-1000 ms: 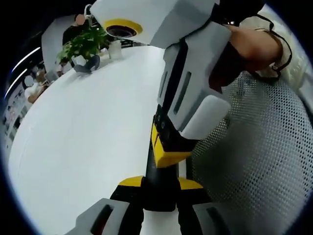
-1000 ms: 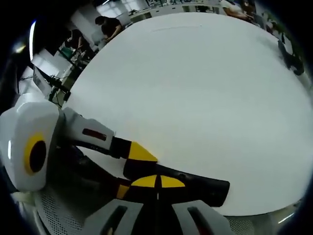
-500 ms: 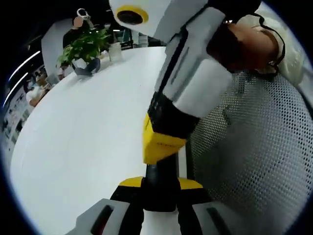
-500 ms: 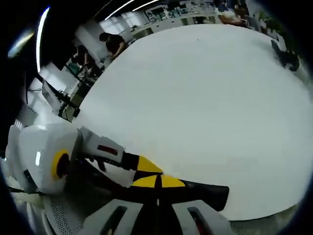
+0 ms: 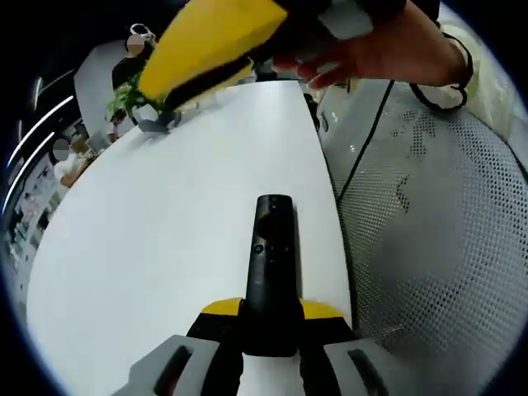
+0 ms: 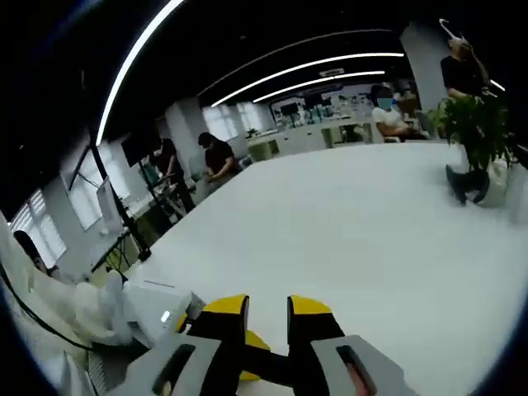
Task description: Press the specified remote control buttons in sequence, fully releasing each button before pressing the next.
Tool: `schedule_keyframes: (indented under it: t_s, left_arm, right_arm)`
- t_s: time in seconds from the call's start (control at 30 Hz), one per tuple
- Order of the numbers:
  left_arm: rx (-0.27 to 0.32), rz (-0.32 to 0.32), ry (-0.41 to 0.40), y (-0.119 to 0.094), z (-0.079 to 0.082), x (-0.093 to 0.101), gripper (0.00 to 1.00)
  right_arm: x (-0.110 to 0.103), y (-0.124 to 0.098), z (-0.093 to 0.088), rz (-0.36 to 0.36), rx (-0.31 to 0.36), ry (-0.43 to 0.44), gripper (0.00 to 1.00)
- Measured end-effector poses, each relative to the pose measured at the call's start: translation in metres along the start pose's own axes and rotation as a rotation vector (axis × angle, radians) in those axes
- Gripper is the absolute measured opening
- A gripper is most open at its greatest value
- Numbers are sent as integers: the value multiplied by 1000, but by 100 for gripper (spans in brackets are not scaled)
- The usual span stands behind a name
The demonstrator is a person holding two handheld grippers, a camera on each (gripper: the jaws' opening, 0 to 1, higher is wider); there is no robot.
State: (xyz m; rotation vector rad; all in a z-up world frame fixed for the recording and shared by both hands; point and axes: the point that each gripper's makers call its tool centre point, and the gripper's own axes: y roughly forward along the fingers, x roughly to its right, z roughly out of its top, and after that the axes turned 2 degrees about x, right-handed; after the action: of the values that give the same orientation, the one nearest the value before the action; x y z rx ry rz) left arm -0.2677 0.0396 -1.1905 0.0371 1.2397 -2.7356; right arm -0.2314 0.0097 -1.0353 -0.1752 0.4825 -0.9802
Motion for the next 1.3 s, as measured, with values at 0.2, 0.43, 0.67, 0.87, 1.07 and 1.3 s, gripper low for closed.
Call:
schedule_keyframes:
  t_s: [0.2,0.43,0.67,0.87,1.07,1.3]
  left_arm:
    - [8,7,-8,0,-3,-19,22]
    - [-6,4,4,1,-6,-39,22]
    - [-20,12,-17,0,-10,-67,22]
    - [-27,18,-12,1,-9,-91,22]
    - [-49,28,6,2,-9,-119,22]
    - [-77,40,13,1,-14,-152,22]
  right_arm:
    - [12,-13,22,-50,68,-26,38]
    - [20,-16,36,-59,130,-17,54]
    - [17,-13,35,-37,159,12,74]
    - [5,-9,35,2,154,37,76]
    - [-2,-5,41,20,149,19,73]
    - [-2,-6,41,18,151,37,73]
